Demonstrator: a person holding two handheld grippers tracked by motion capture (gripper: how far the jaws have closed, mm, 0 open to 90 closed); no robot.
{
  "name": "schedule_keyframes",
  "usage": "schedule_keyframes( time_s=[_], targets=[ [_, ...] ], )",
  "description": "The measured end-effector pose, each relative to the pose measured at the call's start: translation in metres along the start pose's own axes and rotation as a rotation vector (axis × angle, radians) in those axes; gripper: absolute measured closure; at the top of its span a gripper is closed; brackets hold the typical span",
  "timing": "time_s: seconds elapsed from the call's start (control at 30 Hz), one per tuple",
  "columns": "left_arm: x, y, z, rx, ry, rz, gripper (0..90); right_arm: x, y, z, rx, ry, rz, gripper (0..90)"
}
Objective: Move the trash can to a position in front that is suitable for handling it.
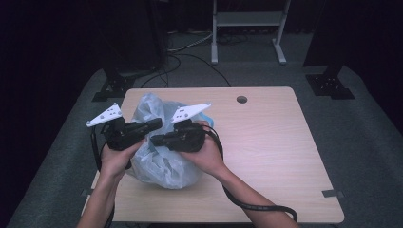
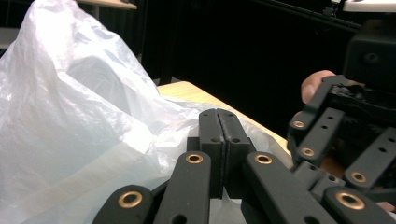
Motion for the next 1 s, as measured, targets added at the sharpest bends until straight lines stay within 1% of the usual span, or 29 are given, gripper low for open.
schedule_keyframes(
  time_s=[0.07,0.17,0.2,0.23,0.27,0.3,0.33,0.37,0.4,0.43,0.5,0.6,0.63,0.7,0.73,0.83,0.87,0.9,0.93,0.97,1.0],
  targets=[
    [-0.001,-0.002,-0.003,-0.020,-0.001,0.004,90.0,-0.001,-0.003,0.001,-0.009,0.011,0.001,79.8],
    [0.000,-0.004,-0.006,-0.042,0.002,0.002,90.0,-0.004,-0.009,0.000,-0.031,0.014,0.009,69.3],
    [-0.001,-0.005,-0.007,-0.046,-0.001,0.007,90.0,-0.006,-0.013,-0.002,-0.047,0.023,0.012,61.9],
    [-0.002,-0.006,-0.008,-0.050,0.000,0.010,90.0,-0.006,-0.013,-0.002,-0.047,0.023,0.012,61.9],
    [-0.004,-0.006,-0.008,-0.052,0.006,0.013,90.0,-0.007,-0.016,-0.002,-0.059,0.030,0.017,57.2],
    [-0.005,-0.006,-0.009,-0.054,0.008,0.016,90.0,-0.012,-0.019,-0.004,-0.076,0.039,0.037,48.2],
    [-0.008,-0.006,-0.009,-0.055,0.013,0.021,90.0,-0.012,-0.019,-0.004,-0.076,0.039,0.037,48.2],
    [-0.010,-0.005,-0.009,-0.054,0.019,0.028,90.0,-0.014,-0.019,-0.004,-0.080,0.046,0.037,45.9],
    [-0.012,-0.005,-0.009,-0.053,0.023,0.032,90.0,-0.016,-0.019,-0.004,-0.078,0.055,0.034,41.8],
    [-0.014,-0.004,-0.010,-0.053,0.026,0.037,90.0,-0.017,-0.017,-0.003,-0.068,0.063,0.032,38.4],
    [-0.019,-0.001,-0.010,-0.045,0.035,0.049,90.0,-0.019,-0.014,-0.002,-0.052,0.075,0.020,34.5],
    [-0.025,0.004,-0.009,-0.028,0.056,0.064,90.0,-0.019,-0.008,-0.002,-0.034,0.080,0.004,32.2],
    [-0.029,0.005,-0.009,-0.022,0.059,0.075,90.0,-0.020,-0.007,-0.002,-0.030,0.079,0.007,32.2],
    [-0.033,0.007,-0.008,-0.012,0.074,0.083,90.0,-0.020,-0.006,-0.002,-0.020,0.080,0.007,33.0],
    [-0.034,0.008,-0.008,-0.009,0.083,0.082,90.0,-0.020,-0.005,-0.002,-0.018,0.076,0.011,35.3],
    [-0.037,0.009,-0.008,-0.007,0.094,0.080,90.0,-0.020,-0.004,-0.002,-0.016,0.069,0.018,47.4],
    [-0.038,0.009,-0.008,-0.005,0.096,0.080,90.0,-0.020,-0.004,-0.002,-0.011,0.057,0.031,54.5],
    [-0.038,0.009,-0.008,-0.006,0.096,0.080,90.0,-0.020,-0.002,-0.001,0.003,0.029,0.054,61.7],
    [-0.038,0.009,-0.008,-0.005,0.098,0.078,90.0,-0.019,-0.001,-0.001,0.010,0.025,0.061,67.3],
    [-0.037,0.009,-0.008,-0.006,0.096,0.080,90.0,-0.019,-0.001,-0.001,0.010,0.025,0.061,67.3],
    [-0.037,0.008,-0.008,-0.010,0.090,0.084,90.0,-0.019,-0.001,-0.001,0.014,0.024,0.068,72.5]
  ],
)
Point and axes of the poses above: each handheld gripper's, and its own axes: y roughly forward along the jaws, z roughly out of its underside, x roughly to its left, the point moved 10 cm from there along y, roughly forward along the jaws, and after that the axes turned 11 degrees about -y, right-handed, at the moved point
